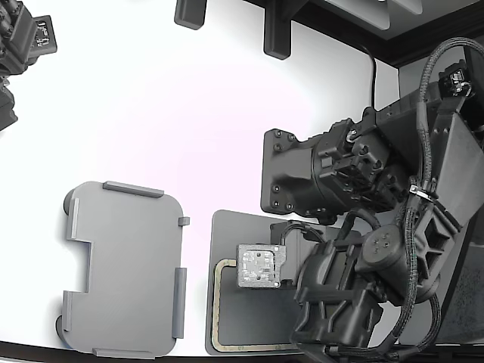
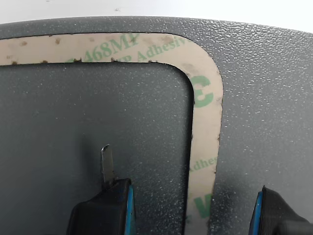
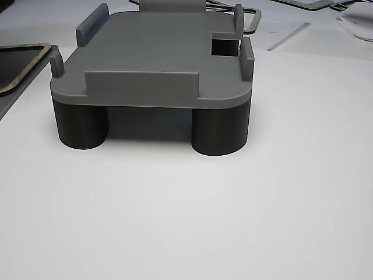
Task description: Move top rectangular frame to the holder.
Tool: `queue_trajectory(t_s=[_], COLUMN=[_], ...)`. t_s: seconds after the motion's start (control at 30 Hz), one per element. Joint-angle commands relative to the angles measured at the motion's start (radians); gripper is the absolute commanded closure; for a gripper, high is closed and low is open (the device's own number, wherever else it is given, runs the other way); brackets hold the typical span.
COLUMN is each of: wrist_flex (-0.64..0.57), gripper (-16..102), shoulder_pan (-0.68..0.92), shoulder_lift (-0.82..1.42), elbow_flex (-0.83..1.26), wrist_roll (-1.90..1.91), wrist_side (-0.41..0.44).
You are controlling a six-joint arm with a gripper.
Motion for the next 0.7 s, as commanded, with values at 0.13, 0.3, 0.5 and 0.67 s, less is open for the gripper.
queue_trajectory(t_s=[0.13, 0.3, 0.5, 0.67], wrist_flex=[-0.008, -0.014, -0.028, -0.046], gripper=[-8, 0, 7, 12], shoulder_pan=[-0.012, -0.02, -0.031, -0.044], shoulder_lift=[0.031, 0.038, 0.041, 0.043], elbow_flex=[-0.003, 0.017, 0.038, 0.049], wrist_roll=[0.017, 0.008, -0.006, -0.023], wrist_side=[0.0, 0.0, -0.002, -0.002])
